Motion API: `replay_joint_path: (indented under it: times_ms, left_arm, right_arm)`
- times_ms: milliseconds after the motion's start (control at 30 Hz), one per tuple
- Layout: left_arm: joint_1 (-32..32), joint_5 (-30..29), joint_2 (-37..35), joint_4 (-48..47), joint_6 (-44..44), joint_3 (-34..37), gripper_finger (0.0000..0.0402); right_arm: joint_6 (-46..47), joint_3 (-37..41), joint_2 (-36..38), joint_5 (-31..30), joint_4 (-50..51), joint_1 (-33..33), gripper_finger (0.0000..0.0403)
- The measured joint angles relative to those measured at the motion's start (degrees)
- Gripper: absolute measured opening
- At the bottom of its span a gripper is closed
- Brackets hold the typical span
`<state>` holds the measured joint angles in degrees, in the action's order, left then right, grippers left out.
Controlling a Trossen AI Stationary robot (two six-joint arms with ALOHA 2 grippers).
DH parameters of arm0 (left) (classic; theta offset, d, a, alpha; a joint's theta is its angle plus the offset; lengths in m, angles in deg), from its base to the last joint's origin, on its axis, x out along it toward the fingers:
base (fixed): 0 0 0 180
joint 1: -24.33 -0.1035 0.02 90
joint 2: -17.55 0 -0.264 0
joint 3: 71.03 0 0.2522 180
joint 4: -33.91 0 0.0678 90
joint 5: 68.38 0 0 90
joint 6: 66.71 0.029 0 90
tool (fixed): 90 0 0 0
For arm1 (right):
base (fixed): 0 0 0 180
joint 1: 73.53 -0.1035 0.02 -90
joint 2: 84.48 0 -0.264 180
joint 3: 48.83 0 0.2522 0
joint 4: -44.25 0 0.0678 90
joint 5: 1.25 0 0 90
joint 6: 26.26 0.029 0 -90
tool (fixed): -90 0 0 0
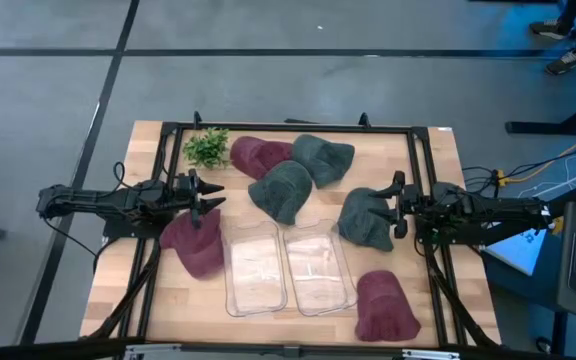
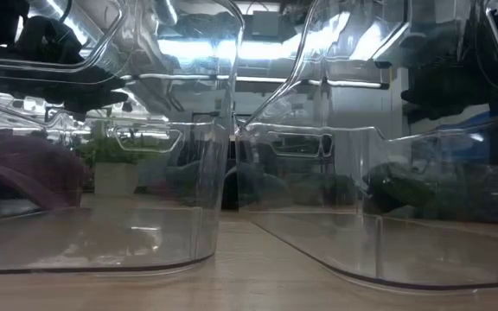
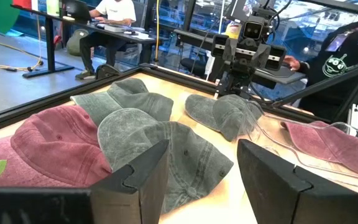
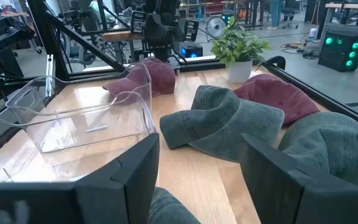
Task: Pick & Place hat
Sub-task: Put the bottom right black cap into the right transparent bin
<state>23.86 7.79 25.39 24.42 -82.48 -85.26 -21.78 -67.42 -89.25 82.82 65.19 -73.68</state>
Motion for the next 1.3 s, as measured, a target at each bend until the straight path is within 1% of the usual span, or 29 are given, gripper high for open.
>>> replay_joint_path:
  times_ms: [100, 200, 300, 433, 533, 667, 833, 967, 1133, 1300]
  left_arm:
    - [0.00, 0.00, 0.01, -0.01, 0.00, 0.02, 0.0185]
    - [-0.01, 0.00, 0.00, 0.00, 0.00, 0.01, 0.0185]
    - [0.00, 0.02, 0.00, 0.00, 0.00, 0.00, 0.0185]
    - [0.00, 0.01, 0.01, 0.00, 0.00, 0.01, 0.0185]
    - [-0.01, 0.00, 0.01, 0.01, 0.00, 0.01, 0.0185]
    - [0.00, 0.00, 0.00, 0.02, 0.00, 0.00, 0.0185]
    - [0.00, 0.01, 0.00, 0.02, 0.00, 0.02, 0.0185]
    - [0.00, 0.02, 0.02, 0.02, 0.00, 0.00, 0.0185]
    - [-0.02, 0.01, 0.01, 0.04, 0.00, 0.02, 0.0185]
    - [-0.02, 0.02, 0.00, 0.02, 0.00, 0.00, 0.0185]
  right_arm:
    - [2.10, -1.41, -0.47, -0.25, 1.59, 0.02, 0.0217]
    - [4.94, -4.61, -2.48, -2.89, 4.35, 0.00, 0.0217]
    - [6.47, -8.06, -5.67, -6.15, 8.12, 0.00, 0.0217]
    - [10.16, -12.83, -11.74, -8.02, 10.54, 0.01, 0.0217]
    - [12.93, -16.97, -17.40, -7.97, 10.68, -0.26, 0.0217]
    - [13.13, -23.24, -24.58, -7.98, 12.69, -1.52, 0.0217]
    - [14.16, -31.61, -33.48, -7.27, 20.32, -3.90, 0.0217]
    - [20.81, -37.87, -40.18, -3.85, 26.34, -6.31, 0.0217]
    - [27.47, -42.42, -47.13, -2.09, 32.07, -10.74, 0.0216]
    - [28.50, -44.12, -53.27, -1.95, 34.08, -16.85, 0.0216]
